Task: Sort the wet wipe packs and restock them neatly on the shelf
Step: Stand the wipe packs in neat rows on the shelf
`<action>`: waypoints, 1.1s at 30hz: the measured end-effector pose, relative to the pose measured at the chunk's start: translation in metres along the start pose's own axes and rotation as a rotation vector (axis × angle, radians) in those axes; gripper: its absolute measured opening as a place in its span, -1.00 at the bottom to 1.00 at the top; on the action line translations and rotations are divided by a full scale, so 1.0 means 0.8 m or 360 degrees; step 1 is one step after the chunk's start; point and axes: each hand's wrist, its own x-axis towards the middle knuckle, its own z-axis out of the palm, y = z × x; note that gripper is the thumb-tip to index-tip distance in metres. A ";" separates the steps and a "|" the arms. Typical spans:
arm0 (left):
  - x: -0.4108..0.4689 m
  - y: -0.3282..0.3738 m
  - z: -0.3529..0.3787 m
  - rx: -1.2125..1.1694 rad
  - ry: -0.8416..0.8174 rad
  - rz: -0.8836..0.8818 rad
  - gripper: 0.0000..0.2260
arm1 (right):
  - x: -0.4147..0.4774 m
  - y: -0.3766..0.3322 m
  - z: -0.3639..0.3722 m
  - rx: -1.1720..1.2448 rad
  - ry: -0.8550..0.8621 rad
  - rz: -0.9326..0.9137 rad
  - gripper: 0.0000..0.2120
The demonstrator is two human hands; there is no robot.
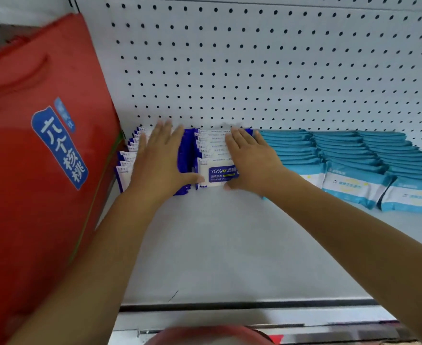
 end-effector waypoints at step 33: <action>-0.012 -0.087 0.019 -0.1913 0.0258 -0.1025 -0.03 | 0.043 -0.092 0.002 0.0101 0.0192 -0.0248 0.09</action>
